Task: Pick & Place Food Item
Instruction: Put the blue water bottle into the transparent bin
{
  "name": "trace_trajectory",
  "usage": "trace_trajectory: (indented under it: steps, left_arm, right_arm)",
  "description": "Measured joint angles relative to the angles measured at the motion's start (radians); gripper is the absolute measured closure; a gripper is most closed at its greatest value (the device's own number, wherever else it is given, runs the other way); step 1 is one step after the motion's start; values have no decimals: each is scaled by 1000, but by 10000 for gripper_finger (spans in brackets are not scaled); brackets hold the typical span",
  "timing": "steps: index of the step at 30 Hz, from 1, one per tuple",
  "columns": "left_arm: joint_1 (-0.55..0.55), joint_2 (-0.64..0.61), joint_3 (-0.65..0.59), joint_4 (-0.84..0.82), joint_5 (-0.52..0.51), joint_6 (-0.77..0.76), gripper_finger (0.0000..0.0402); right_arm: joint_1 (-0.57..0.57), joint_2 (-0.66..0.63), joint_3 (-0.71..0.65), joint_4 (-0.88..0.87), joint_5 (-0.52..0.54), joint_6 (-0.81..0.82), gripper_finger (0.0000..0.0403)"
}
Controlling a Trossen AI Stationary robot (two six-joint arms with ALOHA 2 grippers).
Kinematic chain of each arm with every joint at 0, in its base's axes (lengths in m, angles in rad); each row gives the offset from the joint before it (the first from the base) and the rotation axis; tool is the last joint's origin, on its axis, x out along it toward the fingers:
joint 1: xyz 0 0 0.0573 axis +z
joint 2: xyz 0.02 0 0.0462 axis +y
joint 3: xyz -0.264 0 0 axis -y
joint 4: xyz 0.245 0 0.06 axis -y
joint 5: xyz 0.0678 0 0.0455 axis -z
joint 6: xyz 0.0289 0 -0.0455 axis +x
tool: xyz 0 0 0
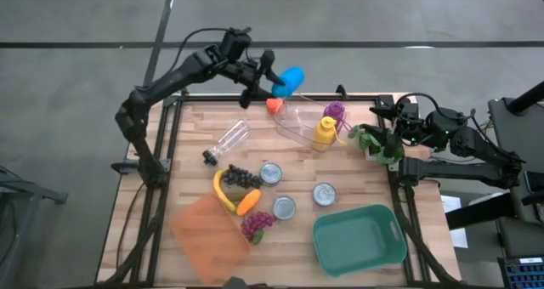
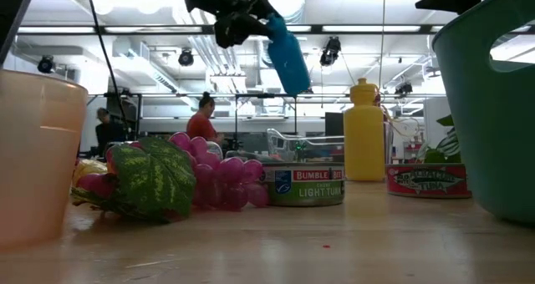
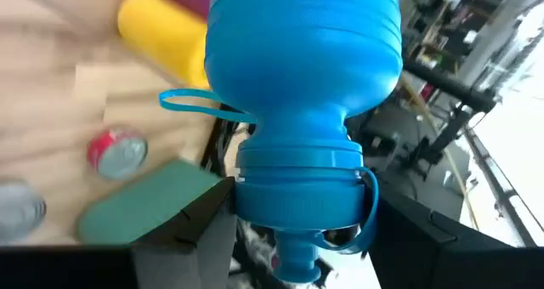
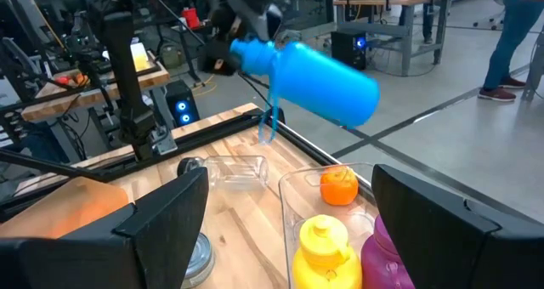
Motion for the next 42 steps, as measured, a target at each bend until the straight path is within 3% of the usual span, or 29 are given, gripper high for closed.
trace_trajectory:
  steps: [9, 22, 32, 42]
  left_arm:
    - [-37, 0, -80, 14, 2, -208, 191]
    - [-36, 1, -297, 304, 8, -491, 191]
    - [-36, 1, -363, 362, -106, -687, 191]
    - [-47, 0, -364, 384, -220, -730, 191]
  right_arm:
    - [0, 0, 0, 0, 0, 0, 74]
    - [0, 0, 0, 0, 0, 0, 74]
    - [0, 0, 0, 0, 0, 0, 74]
    - [0, 0, 0, 0, 0, 0, 74]
